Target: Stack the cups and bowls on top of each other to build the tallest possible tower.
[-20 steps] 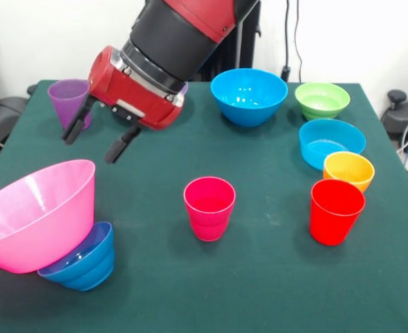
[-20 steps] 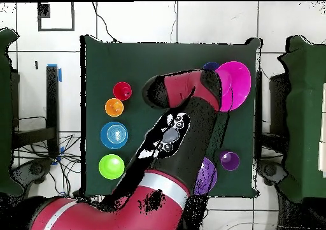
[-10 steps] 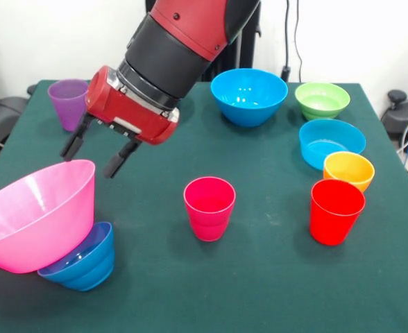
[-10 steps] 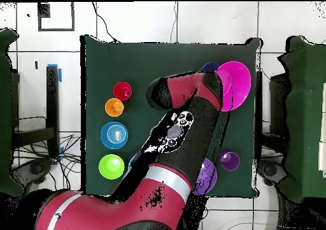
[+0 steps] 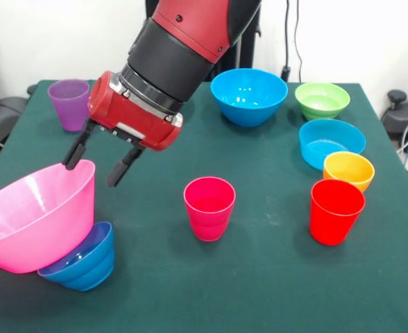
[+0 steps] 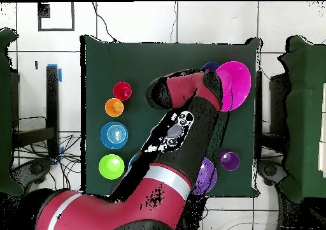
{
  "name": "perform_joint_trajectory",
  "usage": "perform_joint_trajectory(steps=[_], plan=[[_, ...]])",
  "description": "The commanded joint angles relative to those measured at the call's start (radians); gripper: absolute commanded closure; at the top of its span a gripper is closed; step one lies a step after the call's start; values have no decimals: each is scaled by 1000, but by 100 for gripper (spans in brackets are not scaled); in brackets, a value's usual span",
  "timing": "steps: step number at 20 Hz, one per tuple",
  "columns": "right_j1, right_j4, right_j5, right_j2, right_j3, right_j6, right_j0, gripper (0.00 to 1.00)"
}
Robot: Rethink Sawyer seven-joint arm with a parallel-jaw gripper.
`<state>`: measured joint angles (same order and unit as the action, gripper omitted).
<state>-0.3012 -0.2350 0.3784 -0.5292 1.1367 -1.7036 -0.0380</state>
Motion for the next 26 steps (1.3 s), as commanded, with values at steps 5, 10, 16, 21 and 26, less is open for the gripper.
perform_joint_trajectory(steps=[5, 10, 16, 21, 26], plan=[[66, 49, -63, 113, 27, -194, 4, 100], [69, 30, -81, 88, 16, -182, -12, 100], [84, 32, -74, 86, -1, -174, -11, 100], [82, 26, -55, 80, -13, -157, -14, 100], [81, 22, -16, 84, -26, -125, -13, 0]])
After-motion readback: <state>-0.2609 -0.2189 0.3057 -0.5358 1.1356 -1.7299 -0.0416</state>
